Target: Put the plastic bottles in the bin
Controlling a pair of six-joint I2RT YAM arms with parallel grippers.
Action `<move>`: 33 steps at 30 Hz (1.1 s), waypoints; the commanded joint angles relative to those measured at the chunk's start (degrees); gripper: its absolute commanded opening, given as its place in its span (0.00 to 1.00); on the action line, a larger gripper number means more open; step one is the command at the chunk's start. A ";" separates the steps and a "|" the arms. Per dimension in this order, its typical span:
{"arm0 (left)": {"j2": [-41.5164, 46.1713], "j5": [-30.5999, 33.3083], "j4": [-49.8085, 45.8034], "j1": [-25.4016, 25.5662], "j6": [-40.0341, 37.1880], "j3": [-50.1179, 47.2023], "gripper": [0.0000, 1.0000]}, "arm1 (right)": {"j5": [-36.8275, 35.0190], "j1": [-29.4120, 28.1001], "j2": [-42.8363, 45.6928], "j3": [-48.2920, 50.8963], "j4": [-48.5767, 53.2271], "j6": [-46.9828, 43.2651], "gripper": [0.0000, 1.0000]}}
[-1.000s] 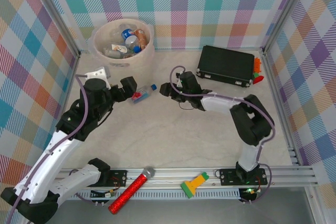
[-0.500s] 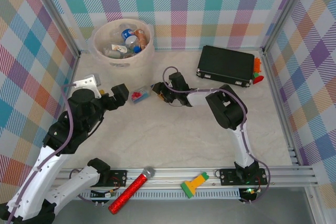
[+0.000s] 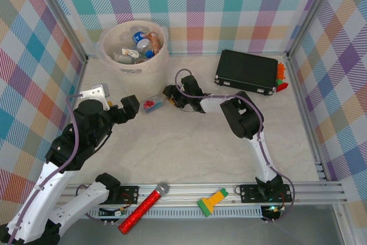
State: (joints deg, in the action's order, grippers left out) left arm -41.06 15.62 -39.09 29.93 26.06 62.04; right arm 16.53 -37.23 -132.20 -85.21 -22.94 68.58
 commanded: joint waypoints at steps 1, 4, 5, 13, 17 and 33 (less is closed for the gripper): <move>0.54 -0.06 -0.31 0.48 -0.84 -0.67 1.00 | 0.75 -1.23 -0.59 -0.49 -0.31 -0.39 0.63; 0.38 -0.23 0.22 0.48 -0.80 -0.89 1.00 | 0.31 -2.46 0.31 -0.30 0.11 -2.48 0.65; 0.32 -0.25 0.32 0.48 -0.76 -0.96 1.00 | 0.05 -2.58 0.36 -0.69 0.69 -2.96 0.65; 0.61 -0.77 -0.55 0.48 -0.31 -0.87 1.00 | -3.17 -2.01 -1.78 -1.02 -1.95 -1.79 0.50; 1.16 -1.11 -1.27 0.47 -0.39 -0.69 1.00 | -3.47 -1.64 -1.13 0.87 -4.71 -2.08 0.36; -0.26 -1.89 -0.74 0.48 -0.57 -0.80 1.00 | -4.51 -2.88 12.31 9.79 0.21 -10.82 0.63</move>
State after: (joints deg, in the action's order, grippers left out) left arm -41.41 14.15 -39.13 29.93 26.06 61.95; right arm 12.49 -38.98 -123.70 -76.82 -24.86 60.69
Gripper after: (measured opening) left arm 0.995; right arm 0.630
